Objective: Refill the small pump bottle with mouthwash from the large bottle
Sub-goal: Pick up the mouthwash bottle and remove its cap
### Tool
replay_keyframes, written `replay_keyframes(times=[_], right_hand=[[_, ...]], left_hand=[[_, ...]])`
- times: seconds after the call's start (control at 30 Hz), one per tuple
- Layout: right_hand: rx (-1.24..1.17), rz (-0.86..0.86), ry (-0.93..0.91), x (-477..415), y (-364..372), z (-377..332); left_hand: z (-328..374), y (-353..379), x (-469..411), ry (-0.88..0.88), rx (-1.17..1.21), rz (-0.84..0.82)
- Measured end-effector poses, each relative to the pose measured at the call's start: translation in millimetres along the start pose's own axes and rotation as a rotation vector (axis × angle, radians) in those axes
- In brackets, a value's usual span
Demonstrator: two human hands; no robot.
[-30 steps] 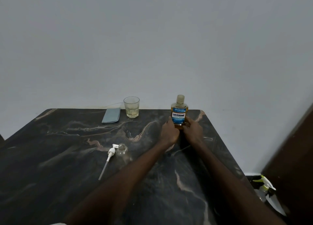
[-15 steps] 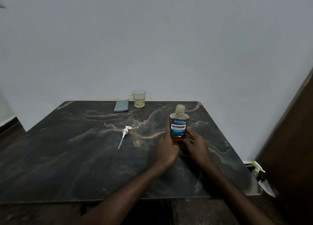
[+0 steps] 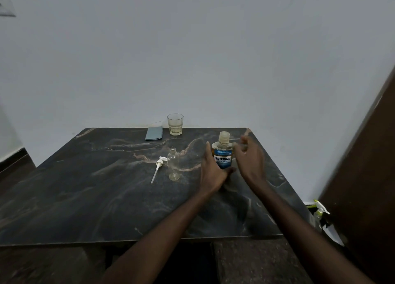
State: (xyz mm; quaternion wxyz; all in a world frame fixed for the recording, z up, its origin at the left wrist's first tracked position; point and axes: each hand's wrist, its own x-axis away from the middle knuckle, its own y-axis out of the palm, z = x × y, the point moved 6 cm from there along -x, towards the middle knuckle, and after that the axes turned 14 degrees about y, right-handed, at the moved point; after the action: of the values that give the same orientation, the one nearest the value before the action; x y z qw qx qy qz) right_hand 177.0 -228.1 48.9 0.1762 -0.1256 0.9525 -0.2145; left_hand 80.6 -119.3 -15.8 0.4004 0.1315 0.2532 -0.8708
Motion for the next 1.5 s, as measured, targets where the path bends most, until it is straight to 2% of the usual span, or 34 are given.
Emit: replay_keyframes(times=[0.13, 0.23, 0.37, 0.5, 0.8, 0.97, 1.23, 1.5], right_hand=[[0.316, -0.017, -0.156, -13.2, 6.2, -56.8], [0.605, 0.103, -0.287, -15.5, 19.2, -76.1], [0.763, 0.127, -0.295, -21.5, 25.2, -76.9], [0.737, 0.104, -0.31, -26.5, 24.2, -72.4], [0.644, -0.076, -0.38, -53.8, 28.8, -65.0], [0.569, -0.201, -0.514, -60.0, 31.8, -62.0], [0.668, -0.443, -0.666, -64.3, 32.2, -61.5], [0.708, -0.518, -0.674, -57.2, 29.9, -64.1]], left_hand=[[9.0, 6.5, -5.6, 0.079, 0.106, 0.153], [9.0, 11.0, -9.9, 0.089, 0.092, 0.217], [4.8, 18.5, -14.8, 0.074, 0.07, 0.224], [-1.2, 22.3, -16.1, 0.065, 0.064, 0.237], [-9.6, 24.8, -22.4, 0.043, 0.083, 0.212], [-10.9, 27.1, -24.4, 0.06, 0.076, 0.208], [-12.7, 28.5, -25.4, 0.07, 0.084, 0.188], [-9.6, 26.6, -23.9, 0.058, 0.077, 0.176]])
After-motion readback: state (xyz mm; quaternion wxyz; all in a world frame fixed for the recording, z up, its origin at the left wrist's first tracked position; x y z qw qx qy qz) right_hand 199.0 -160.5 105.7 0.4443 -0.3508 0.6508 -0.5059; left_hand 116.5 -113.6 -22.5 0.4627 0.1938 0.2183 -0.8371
